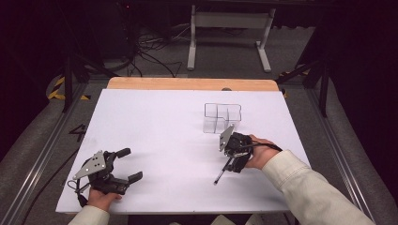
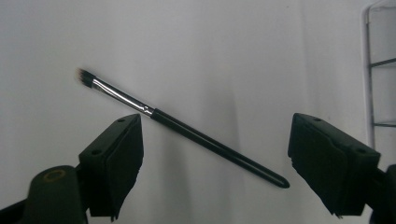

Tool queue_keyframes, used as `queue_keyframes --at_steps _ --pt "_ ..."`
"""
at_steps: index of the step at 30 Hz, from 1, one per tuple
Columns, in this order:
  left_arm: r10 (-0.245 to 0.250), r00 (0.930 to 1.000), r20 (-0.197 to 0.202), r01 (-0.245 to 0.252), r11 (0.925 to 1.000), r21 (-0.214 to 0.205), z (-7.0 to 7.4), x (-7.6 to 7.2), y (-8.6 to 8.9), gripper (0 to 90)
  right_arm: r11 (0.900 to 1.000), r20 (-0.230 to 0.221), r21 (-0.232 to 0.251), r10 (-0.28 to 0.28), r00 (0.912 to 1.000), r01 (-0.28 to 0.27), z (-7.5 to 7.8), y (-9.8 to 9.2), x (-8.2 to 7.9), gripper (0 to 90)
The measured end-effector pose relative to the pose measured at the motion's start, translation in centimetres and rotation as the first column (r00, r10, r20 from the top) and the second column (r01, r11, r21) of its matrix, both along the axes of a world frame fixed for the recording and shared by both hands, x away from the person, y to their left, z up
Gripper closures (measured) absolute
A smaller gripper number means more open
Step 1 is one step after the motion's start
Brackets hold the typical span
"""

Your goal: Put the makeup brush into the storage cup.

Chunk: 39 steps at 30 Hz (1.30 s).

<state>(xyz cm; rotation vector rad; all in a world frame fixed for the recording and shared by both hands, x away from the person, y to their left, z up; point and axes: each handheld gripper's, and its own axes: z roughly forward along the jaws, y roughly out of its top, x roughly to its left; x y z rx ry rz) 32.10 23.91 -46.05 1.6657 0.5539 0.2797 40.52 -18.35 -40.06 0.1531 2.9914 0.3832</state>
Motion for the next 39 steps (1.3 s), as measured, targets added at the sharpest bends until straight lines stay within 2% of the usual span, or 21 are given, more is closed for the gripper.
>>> queue_keyframes --at_steps 8,16,21,27,30,36,39 --pt "-0.003 1.0000 0.001 0.003 1.0000 0.000 0.0 0.0 0.1 1.3 0.9983 -0.037 -0.043 0.037 0.9986 -0.039 -1.1 0.6 0.0 26.0" --pt "-0.003 1.0000 -0.007 0.003 1.0000 -0.008 0.0 0.1 0.0 1.5 0.9947 -0.042 -0.086 0.053 0.9977 -0.057 -1.6 0.7 0.0 32.5" --pt "-0.005 1.0000 -0.009 0.005 1.0000 -0.007 0.0 0.1 0.0 1.5 0.9938 -0.037 -0.091 0.061 0.9975 -0.064 -1.8 0.8 -0.1 37.1" --pt "-0.005 1.0000 -0.007 0.005 0.9999 -0.009 0.0 0.1 0.0 1.5 0.9893 -0.051 -0.106 0.095 0.9942 -0.100 -2.1 0.9 -0.4 50.7" --pt "-0.005 1.0000 -0.007 0.005 0.9999 -0.009 0.0 0.1 0.0 1.5 0.9864 -0.076 -0.110 0.115 0.9905 -0.123 -2.0 0.9 -0.6 62.0" --pt "-0.006 0.9999 -0.008 0.006 0.9999 -0.008 0.0 0.0 0.0 1.5 0.9823 -0.116 -0.144 0.103 0.9879 -0.120 -1.9 1.2 -0.8 83.3" --pt "-0.005 1.0000 -0.008 0.005 0.9999 -0.009 0.0 0.0 0.0 1.5 0.9823 -0.115 -0.150 0.096 0.9888 -0.113 -1.9 1.3 -0.9 83.5"
